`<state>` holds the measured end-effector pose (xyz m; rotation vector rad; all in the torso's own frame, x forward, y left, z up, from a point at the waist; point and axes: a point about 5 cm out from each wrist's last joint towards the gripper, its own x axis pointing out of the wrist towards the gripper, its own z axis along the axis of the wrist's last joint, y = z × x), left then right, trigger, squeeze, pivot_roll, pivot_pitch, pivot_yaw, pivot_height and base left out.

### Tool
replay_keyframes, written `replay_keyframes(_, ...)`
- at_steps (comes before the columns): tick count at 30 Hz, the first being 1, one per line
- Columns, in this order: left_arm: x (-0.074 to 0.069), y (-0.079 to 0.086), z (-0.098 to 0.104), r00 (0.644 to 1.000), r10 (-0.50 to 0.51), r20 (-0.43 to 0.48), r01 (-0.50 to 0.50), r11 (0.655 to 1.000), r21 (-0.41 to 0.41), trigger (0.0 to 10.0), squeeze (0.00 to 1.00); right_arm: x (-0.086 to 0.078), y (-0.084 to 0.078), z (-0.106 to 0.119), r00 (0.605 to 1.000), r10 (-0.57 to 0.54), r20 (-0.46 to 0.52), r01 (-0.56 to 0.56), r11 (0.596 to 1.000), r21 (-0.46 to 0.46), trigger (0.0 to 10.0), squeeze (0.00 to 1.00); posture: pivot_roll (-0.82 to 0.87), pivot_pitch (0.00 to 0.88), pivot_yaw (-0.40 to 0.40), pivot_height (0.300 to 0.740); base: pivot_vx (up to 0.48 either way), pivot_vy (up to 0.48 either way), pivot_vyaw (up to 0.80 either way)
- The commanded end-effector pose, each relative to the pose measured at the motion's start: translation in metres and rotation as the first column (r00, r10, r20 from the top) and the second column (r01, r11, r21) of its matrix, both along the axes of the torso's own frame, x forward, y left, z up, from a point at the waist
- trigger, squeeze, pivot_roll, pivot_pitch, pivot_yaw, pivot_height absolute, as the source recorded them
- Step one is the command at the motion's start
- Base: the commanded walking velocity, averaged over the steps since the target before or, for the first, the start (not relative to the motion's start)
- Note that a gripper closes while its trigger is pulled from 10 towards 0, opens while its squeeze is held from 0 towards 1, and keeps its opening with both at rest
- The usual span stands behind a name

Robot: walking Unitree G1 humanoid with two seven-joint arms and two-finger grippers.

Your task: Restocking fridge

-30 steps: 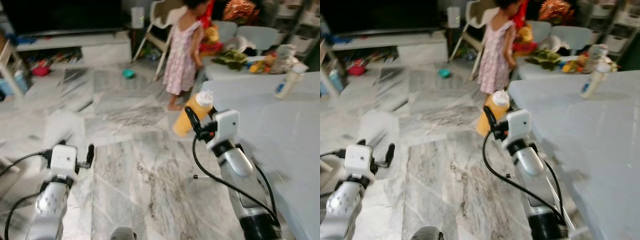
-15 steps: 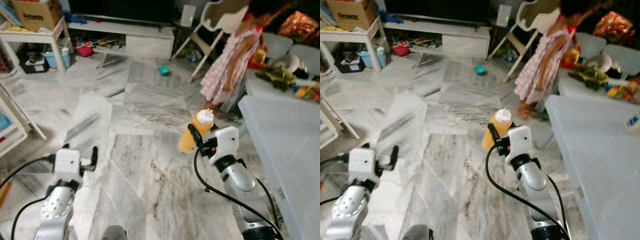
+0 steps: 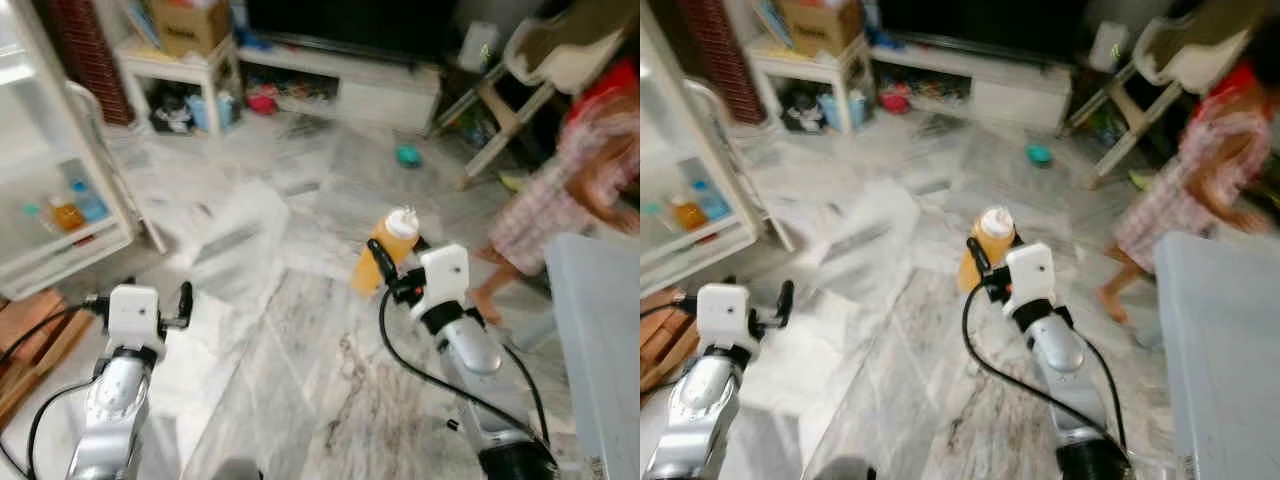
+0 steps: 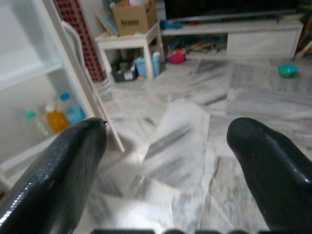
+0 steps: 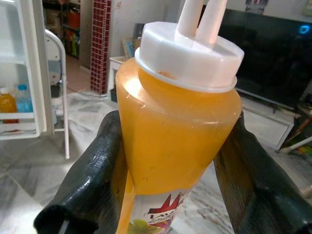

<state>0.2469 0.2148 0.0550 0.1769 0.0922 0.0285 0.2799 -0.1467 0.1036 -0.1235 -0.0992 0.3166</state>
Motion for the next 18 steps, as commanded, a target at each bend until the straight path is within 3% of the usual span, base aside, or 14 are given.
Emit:
replay_keyframes(1,-0.001,0.002,0.0,1.0,0.0,-0.002,0.0,1.0,0.013,10.0,0.0,0.004,-0.001,0.005,1.0,-0.004,0.019,0.004,1.0,0.008,10.0,0.0,0.07,0.0,-0.08,0.74,0.0,0.0,0.79)
replay_keyframes(10,0.006,0.01,0.003,1.0,0.018,0.001,-0.018,0.999,0.039,10.0,0.0,0.011,0.009,0.009,0.999,0.033,0.032,-0.033,0.999,0.01,10.0,0.0,0.08,0.0,-0.088,0.74,0.0,0.0,0.79)
replay_keyframes(18,-0.002,0.017,0.002,0.999,0.048,0.0,-0.048,0.998,0.028,10.0,0.0,0.013,0.004,-0.001,1.0,-0.006,0.004,0.006,1.0,0.019,10.0,0.0,0.1,0.0,-0.093,0.74,0.0,0.0,0.79)
